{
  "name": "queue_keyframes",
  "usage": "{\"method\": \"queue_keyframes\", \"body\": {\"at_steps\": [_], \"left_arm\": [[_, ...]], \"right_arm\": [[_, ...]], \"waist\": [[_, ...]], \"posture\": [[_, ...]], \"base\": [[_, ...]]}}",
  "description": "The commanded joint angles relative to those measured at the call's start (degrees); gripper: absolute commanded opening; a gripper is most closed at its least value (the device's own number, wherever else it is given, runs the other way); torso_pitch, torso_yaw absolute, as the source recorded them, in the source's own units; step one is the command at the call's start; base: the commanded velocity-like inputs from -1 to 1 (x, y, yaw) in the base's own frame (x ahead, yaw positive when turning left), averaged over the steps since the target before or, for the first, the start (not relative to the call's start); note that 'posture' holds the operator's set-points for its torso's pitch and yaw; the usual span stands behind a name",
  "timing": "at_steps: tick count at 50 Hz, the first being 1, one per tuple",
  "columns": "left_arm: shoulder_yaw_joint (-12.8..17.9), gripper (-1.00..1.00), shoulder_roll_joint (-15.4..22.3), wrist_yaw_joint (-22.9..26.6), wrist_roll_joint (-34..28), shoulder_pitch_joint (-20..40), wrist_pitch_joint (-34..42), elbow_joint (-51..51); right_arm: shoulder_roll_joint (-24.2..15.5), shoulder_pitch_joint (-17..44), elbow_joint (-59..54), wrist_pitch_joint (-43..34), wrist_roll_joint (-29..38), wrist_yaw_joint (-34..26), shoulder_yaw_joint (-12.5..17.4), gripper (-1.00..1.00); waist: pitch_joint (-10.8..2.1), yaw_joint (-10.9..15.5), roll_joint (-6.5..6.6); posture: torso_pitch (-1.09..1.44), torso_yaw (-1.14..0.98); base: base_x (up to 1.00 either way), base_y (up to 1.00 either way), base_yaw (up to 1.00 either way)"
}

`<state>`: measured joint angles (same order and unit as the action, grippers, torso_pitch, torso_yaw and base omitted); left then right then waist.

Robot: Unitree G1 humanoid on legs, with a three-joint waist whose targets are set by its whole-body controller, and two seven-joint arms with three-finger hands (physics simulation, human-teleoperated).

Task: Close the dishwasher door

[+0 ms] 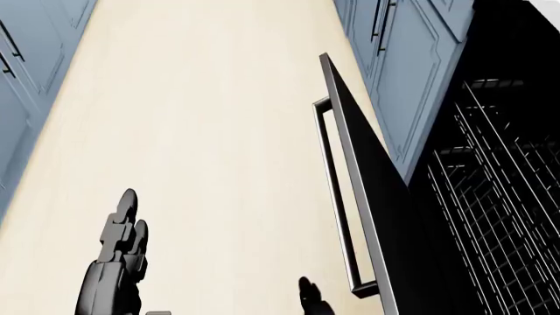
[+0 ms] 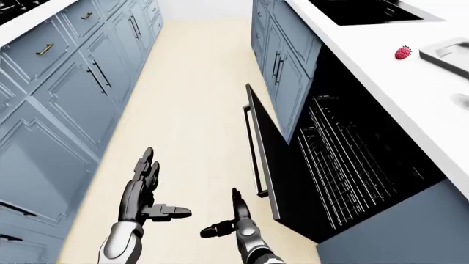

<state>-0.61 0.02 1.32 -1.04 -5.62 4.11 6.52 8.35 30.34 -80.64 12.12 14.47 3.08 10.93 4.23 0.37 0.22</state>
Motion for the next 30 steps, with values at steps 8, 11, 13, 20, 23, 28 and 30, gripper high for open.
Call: {"method": "queue_keyframes", "body": {"at_steps": [8,11,13,20,23,28,30], "left_arm": [[-0.01,1.0,0.04,0.24,0.1,0.71,-1.93,2.47],[0.02,1.0,0.04,0.34,0.31,0.57,-1.72,2.89],[-0.04,1.0,0.09,0.27,0.03,0.61,-1.74,2.6],[-0.11,1.0,-0.03,-0.01,0.08,0.57,-1.06,2.72],[-0.39,1.0,-0.16,-0.04,0.08,0.46,-1.15,2.54],[-0.77,1.0,-0.18,0.0,0.1,0.22,-0.97,2.98],[-0.84,1.0,-0.18,-0.01,0.09,0.15,-1.01,2.99]], "right_arm": [[-0.04,1.33,1.4,1.31,0.5,0.99,-0.19,1.0],[-0.12,1.35,1.41,1.24,0.45,1.34,-0.12,1.0],[-0.16,1.34,1.41,1.33,0.64,1.84,-0.26,1.0],[-0.64,1.17,1.44,1.58,0.46,3.93,-0.15,1.0],[-1.15,1.27,1.48,1.76,0.41,4.8,-0.22,1.0],[-1.76,1.24,1.53,2.21,0.66,6.1,-0.59,1.0],[-1.96,1.24,1.55,2.35,0.4,6.09,-0.53,1.0]], "waist": [[0.66,-0.02,0.07],[1.0,-0.02,0.03],[1.15,-0.01,0.01],[1.07,0.04,-0.08],[1.07,0.11,-0.15],[1.1,0.18,-0.28],[1.13,0.19,-0.36]], "posture": [[0.16,0.0],[0.16,0.0],[0.16,0.0],[0.15,0.0],[0.15,0.0],[0.15,0.0],[0.15,0.0]], "base": [[0.0,0.0,0.0],[0.0,0.0,0.0],[0.0,0.0,0.0],[0.0,0.0,0.0],[0.0,0.0,0.0],[0.0,0.0,0.0],[0.0,0.0,0.0]]}}
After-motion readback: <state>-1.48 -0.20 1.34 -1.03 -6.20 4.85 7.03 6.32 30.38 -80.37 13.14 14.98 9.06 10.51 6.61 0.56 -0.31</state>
